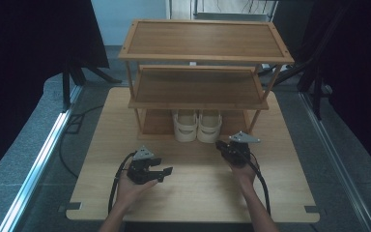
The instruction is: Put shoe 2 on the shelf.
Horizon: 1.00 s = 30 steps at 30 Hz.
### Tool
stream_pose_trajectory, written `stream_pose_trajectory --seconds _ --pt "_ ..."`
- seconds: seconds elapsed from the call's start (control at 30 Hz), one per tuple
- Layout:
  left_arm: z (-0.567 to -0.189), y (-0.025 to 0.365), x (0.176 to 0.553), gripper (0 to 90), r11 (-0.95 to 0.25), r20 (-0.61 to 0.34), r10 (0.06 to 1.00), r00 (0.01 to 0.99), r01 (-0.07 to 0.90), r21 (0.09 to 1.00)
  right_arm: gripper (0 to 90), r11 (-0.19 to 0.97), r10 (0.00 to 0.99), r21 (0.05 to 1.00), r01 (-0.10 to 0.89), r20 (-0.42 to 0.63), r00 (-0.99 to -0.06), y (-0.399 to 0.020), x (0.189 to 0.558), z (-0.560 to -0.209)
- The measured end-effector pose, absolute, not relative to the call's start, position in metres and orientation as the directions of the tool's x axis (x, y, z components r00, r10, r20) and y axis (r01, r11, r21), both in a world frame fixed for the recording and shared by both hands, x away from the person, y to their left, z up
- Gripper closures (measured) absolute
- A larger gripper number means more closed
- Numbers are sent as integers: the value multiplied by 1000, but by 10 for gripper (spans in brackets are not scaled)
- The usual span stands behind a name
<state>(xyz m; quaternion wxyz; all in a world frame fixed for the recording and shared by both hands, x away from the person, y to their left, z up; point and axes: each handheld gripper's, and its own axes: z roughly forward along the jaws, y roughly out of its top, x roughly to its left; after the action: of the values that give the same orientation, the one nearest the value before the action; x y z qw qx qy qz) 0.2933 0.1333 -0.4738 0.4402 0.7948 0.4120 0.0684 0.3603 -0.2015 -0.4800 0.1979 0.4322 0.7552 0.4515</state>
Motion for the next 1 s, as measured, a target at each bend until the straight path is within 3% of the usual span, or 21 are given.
stream_pose_trajectory --seconds 0.23,0.57,1.0 --pt "-474 134 294 378 -273 -254 717 650 596 755 789 222 796 869 443 101 -597 -215 343 -475" --pt "-474 136 294 378 -272 -250 721 647 595 756 669 260 761 879 400 69 -646 -240 312 -469" --pt "-473 141 294 377 -262 -252 726 640 596 759 518 257 792 850 459 87 -605 -279 299 -483"
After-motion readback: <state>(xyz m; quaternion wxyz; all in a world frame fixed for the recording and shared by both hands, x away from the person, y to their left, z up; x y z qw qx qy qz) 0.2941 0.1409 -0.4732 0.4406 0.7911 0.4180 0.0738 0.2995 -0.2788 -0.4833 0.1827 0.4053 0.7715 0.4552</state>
